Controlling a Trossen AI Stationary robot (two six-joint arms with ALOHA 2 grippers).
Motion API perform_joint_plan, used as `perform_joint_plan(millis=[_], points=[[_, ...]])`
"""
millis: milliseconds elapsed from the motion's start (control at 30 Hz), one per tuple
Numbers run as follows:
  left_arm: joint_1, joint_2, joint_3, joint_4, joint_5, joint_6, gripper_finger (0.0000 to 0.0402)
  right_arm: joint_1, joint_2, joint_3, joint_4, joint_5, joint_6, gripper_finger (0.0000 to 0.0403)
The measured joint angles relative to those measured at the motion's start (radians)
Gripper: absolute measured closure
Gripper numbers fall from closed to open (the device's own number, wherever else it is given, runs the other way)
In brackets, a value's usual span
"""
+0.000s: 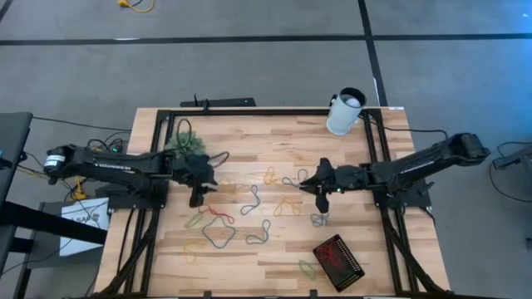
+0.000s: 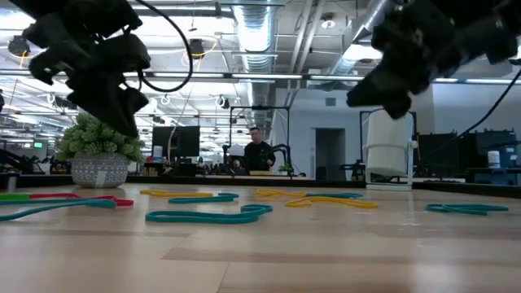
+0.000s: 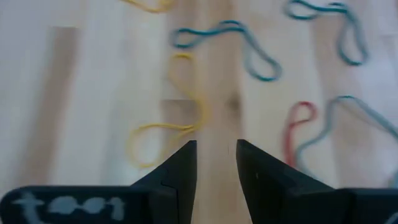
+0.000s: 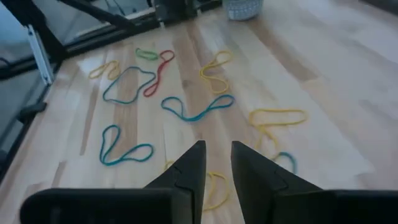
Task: Pick and place rubber bands into bin
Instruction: Put the red rubber band into the black basket
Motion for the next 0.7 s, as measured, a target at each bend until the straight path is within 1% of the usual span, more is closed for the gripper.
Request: perform_joint_plan(millis=[100, 200, 367, 533, 700], points=[[-0.057, 0.051, 0.000, 0.001, 0.015, -0.054, 0.0301, 0.020, 0.079, -0.046, 0.141, 0.000, 0.003, 0.0333], [-0.119, 0.117, -0.001, 0.004, 0.008, -0.124, 0.0301, 0.041, 0.171, -0.052, 0.227, 0.000, 0.003, 0.0333], [-0.203, 0.216, -0.001, 0.004, 0.005, -0.197, 0.0301, 0.056, 0.328, -0.051, 0.369, -0.004, -0.006, 0.0333], [-0.254, 0.275, -0.001, 0.025, -0.011, -0.249, 0.0301, 0.029, 0.411, -0.051, 0.416, -0.003, -0.006, 0.0333], [-0.281, 0.323, -0.001, 0.024, -0.064, -0.265, 0.0301, -0.004, 0.423, -0.051, 0.420, -0.004, 0.018, 0.0333]])
